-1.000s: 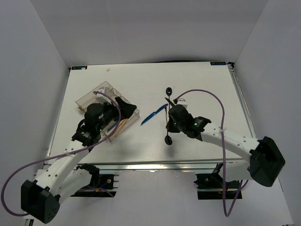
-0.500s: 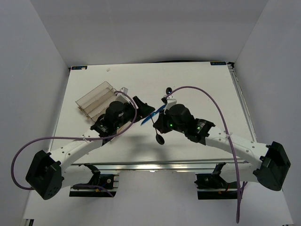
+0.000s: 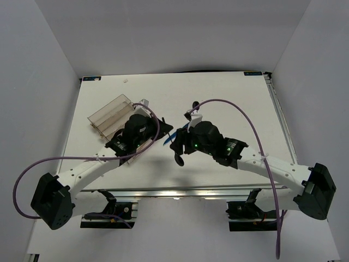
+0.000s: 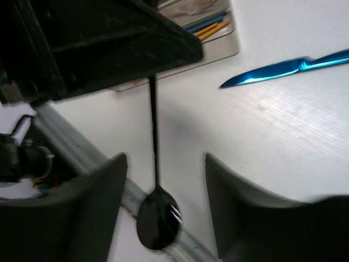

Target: Sort the eating utensils into containers

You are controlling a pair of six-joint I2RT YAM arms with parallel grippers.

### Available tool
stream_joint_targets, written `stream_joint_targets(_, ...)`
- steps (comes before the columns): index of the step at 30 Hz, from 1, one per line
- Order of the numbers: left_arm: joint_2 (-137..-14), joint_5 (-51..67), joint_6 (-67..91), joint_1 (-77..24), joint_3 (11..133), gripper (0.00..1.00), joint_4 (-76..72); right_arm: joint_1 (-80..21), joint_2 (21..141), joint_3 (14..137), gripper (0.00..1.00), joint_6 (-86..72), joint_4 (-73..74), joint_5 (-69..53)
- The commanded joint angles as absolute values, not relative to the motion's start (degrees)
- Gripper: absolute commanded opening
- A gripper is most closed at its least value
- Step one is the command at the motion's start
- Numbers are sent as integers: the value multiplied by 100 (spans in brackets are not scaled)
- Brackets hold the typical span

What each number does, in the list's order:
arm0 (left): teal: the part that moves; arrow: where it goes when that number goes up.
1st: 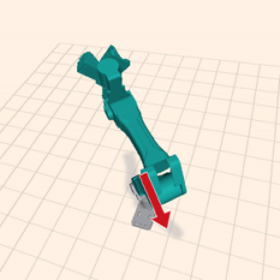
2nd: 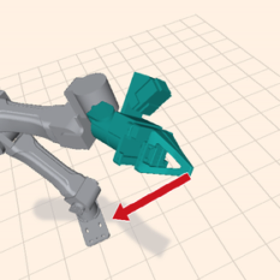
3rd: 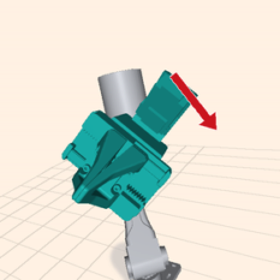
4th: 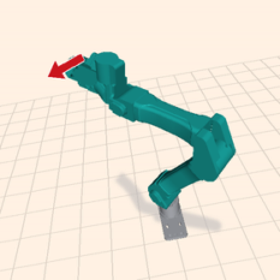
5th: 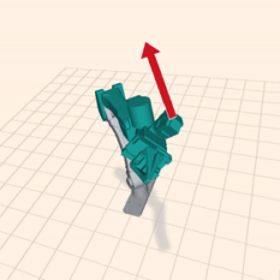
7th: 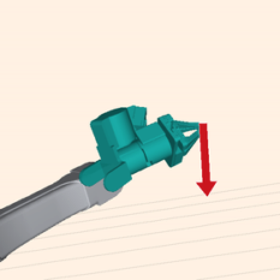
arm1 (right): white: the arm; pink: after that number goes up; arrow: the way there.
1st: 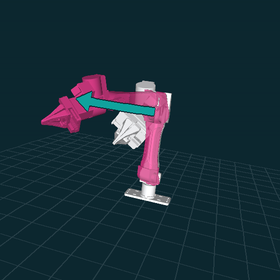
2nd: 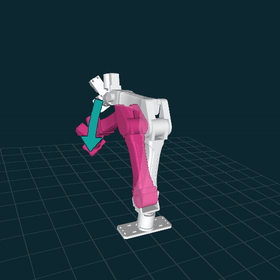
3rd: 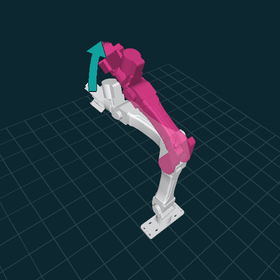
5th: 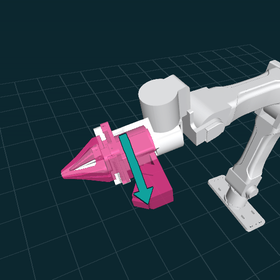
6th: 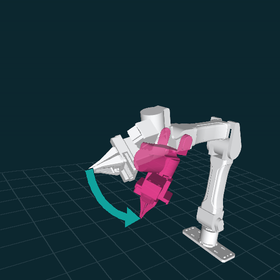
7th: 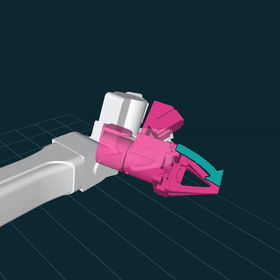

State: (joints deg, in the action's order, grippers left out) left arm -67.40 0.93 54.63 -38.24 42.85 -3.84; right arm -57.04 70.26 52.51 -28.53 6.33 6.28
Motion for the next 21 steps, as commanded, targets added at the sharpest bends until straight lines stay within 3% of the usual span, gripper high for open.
stream_joint_targets(1,-6609,-825,4566,-3666,5059,0,745,-5704,6628,5397,71,-2900,658,1456)
stream_joint_targets(2,-6644,-991,4240,-3595,5280,0,1034,-5678,6505,5396,89,-2918,894,1598)
stream_joint_targets(8,-7487,-3407,1647,-2919,7089,0,2847,-5476,5855,5318,89,-2804,1713,2258)
stream_joint_targets(13,-8383,-4876,-723,-2410,7357,0,1892,-5440,5309,5107,89,-2646,1986,2390)
stream_joint_targets(21,-9149,-4035,-2680,-1881,6997,0,-394,-5423,4694,4905,89,-2365,2346,2364)
